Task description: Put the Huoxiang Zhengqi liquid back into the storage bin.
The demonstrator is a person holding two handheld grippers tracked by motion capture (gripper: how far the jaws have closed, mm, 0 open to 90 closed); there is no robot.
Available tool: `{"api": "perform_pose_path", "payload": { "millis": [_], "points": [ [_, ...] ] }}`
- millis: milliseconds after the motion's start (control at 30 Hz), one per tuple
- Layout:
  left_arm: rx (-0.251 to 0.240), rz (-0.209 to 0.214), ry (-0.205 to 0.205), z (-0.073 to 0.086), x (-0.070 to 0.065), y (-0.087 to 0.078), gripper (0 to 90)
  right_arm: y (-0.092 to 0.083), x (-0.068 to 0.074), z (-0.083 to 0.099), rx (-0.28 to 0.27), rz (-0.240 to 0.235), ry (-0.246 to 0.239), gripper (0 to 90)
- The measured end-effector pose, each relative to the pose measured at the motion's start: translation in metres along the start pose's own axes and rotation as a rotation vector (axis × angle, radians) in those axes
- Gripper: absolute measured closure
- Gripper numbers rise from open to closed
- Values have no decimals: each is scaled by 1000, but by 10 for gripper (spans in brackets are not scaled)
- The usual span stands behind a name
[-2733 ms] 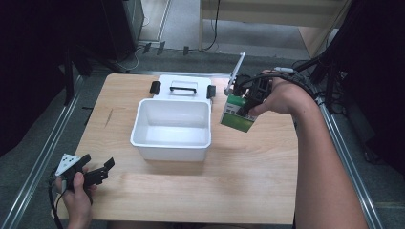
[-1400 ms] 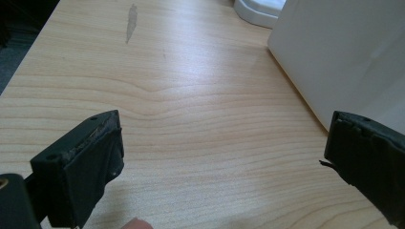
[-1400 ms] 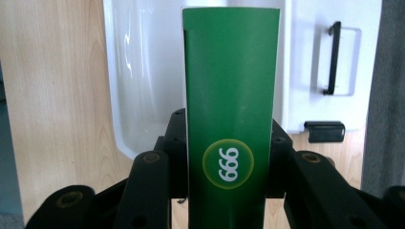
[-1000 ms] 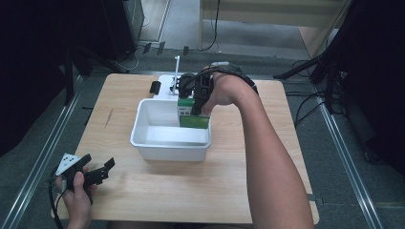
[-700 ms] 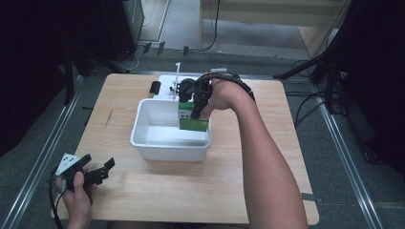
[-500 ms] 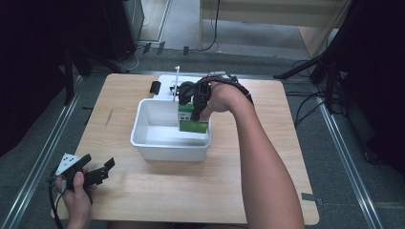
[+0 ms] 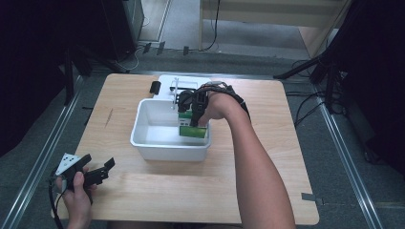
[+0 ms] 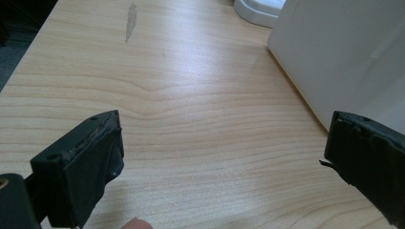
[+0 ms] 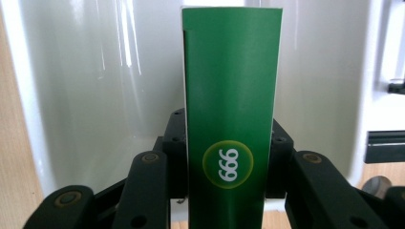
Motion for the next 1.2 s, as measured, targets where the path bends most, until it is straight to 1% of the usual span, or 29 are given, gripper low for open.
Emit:
{"api": "perform_pose_path", "payload": {
  "millis": [133, 200, 300, 433, 467, 500, 600, 667, 733, 767, 800, 833, 867, 900, 933, 967, 1000, 1033, 1067, 1100, 1133, 1200],
  "points": [
    [1, 0, 1, 0, 0, 0, 1, 6, 1, 1, 8, -4, 4, 639],
    [4, 1, 0, 0, 0, 0, 2, 9, 1, 1, 15, -5, -5, 639],
    [3, 1, 1, 0, 0, 0, 1, 14, 2, 1, 31, -10, -1, 634],
    [4, 1, 1, 0, 0, 0, 1, 18, 2, 2, 35, -12, 8, 622],
    [5, 1, 1, 0, 0, 0, 1, 17, 0, 2, 25, -8, 17, 619],
    [5, 2, 1, 0, 0, 0, 1, 17, 0, 2, 25, -8, 17, 619],
    [6, 1, 1, 0, 0, 0, 2, 14, -1, 3, 22, -1, 39, 609],
    [6, 0, 1, 0, 0, 0, 1, 12, -2, 3, 7, 0, 49, 598],
    [6, 0, 0, 0, 0, 0, 1, 7, -4, 3, -10, 12, 64, 586],
    [6, 0, 1, 0, 0, 0, 2, 4, -6, 3, -20, 19, 74, 575],
    [6, 0, 1, 0, 0, 0, 2, -1, -8, 4, -36, 29, 93, 538],
    [6, 0, 1, 0, 0, 0, 2, -1, -8, 4, -36, 29, 93, 538],
    [6, 0, 1, 0, 0, 0, 1, -4, -8, 5, -43, 31, 119, 514],
    [6, 0, 1, 0, 0, 0, 2, -6, -9, 4, -57, 36, 129, 489],
    [7, 0, 1, 0, 0, 0, 2, -9, -10, 4, -70, 41, 154, 461],
    [6, -1, 1, 0, 0, 0, 1, -15, -12, 3, -99, 54, 188, 439],
    [6, 0, 1, 0, 0, 0, 2, -18, -14, 3, -110, 62, 203, 429],
    [6, 0, 1, 0, 0, 0, 1, -18, -14, 3, -110, 62, 203, 429],
    [6, -1, -1, 0, 0, 0, 2, -23, -15, 4, -124, 67, 237, 411],
    [6, -1, -1, 0, 0, 0, 2, -23, -15, 4, -124, 67, 237, 411],
    [9, 0, 2, 1, 0, 0, 2, -25, -16, 4, -138, 67, 242, 402],
    [9, 0, 1, 1, 0, 0, 1, -33, -17, 6, -164, 65, 279, 385]
  ]
}}
Point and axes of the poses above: each handheld gripper's, and its own axes: y roughly forward along the jaws, z roughly out of its underside, x roughly to its left, the point moved 10 cm from there along y, roughly forward along the jaws, and after that the axes turned 4 degrees about -x, right-handed, at the moved point
